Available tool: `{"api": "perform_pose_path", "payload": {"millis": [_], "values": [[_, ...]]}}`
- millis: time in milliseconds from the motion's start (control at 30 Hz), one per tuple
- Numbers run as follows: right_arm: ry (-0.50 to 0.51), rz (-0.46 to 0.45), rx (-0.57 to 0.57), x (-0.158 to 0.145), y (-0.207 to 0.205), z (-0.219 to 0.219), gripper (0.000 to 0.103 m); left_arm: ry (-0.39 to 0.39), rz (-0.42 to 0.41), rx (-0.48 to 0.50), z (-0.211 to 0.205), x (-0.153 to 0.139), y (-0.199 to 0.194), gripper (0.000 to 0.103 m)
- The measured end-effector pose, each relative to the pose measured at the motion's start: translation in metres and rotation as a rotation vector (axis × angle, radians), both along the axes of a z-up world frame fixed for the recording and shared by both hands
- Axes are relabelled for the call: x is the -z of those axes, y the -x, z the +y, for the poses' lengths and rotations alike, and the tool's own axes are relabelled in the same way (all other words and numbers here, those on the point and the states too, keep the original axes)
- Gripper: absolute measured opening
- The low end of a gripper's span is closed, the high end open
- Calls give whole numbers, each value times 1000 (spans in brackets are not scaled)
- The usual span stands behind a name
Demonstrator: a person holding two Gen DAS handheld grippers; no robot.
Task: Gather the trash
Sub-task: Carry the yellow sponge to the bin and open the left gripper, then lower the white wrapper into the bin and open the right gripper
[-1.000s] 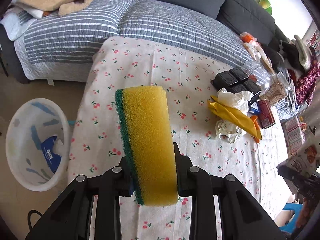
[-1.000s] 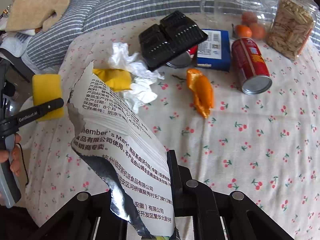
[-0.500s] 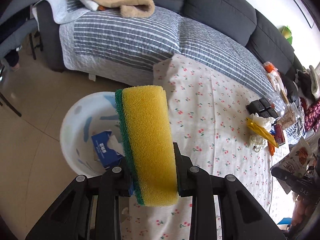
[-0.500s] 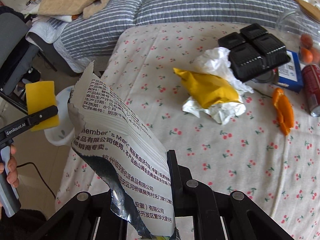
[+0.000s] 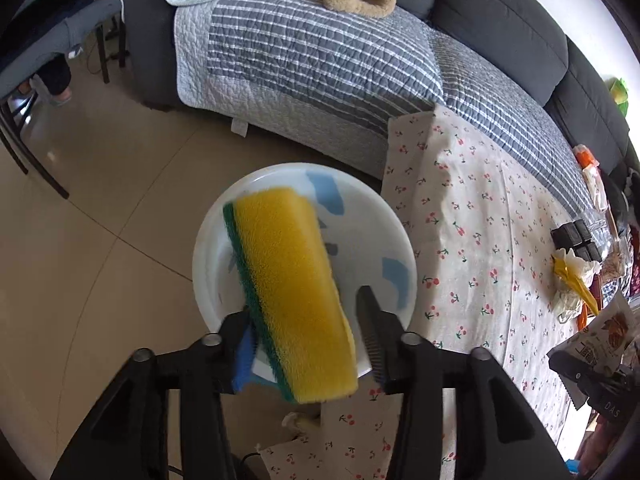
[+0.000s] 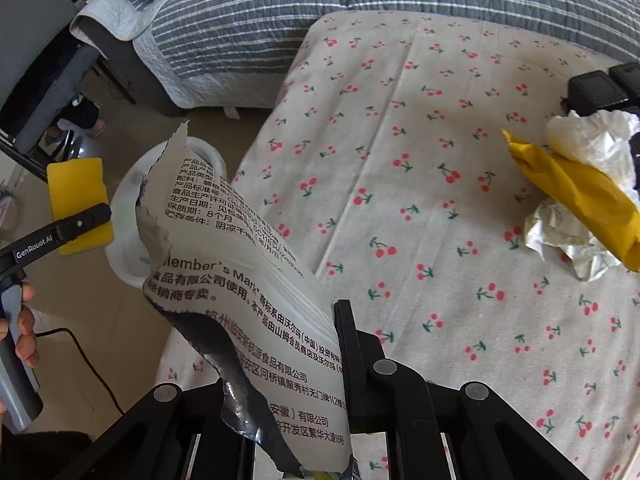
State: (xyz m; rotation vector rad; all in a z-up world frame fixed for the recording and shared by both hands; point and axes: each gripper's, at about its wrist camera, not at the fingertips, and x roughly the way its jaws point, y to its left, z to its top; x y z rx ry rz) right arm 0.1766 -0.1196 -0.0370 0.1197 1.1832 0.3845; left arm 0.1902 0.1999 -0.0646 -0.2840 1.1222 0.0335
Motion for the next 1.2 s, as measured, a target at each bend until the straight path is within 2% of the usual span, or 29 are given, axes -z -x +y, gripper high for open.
{"api": "perform_pose_path", "payload": {"millis": [33,67,167,267,600,833,1067,1133,1167,1200], "values": [[-2,3,-5,2,-1,5,12,-13,8,2,1,0,0,73],[-6,7,-10,4,-2,9,12,-29,11,6,1,0,2,78],[-9,13,-33,8,-3,25,12,-61,18,3,6,-5,9,85],[-11,16,-62,11,-3,42,12,-48,26,3,15,-9,17,90],[-12,41,-135,22,-24,108,12,-205,37,10,41,-8,37,94],[-14,52,-151,29,-48,162,14,-187,44,-13,60,-7,40,94],[-4,44,-131,30,-68,186,16,-164,36,-17,60,-10,39,94],[-4,38,-123,29,-72,188,21,-167,38,-14,59,-9,39,94],[-11,36,-117,28,-73,188,33,-168,40,-12,59,-9,39,94],[-23,34,-110,27,-74,187,50,-168,41,-12,59,-9,39,94]]}}
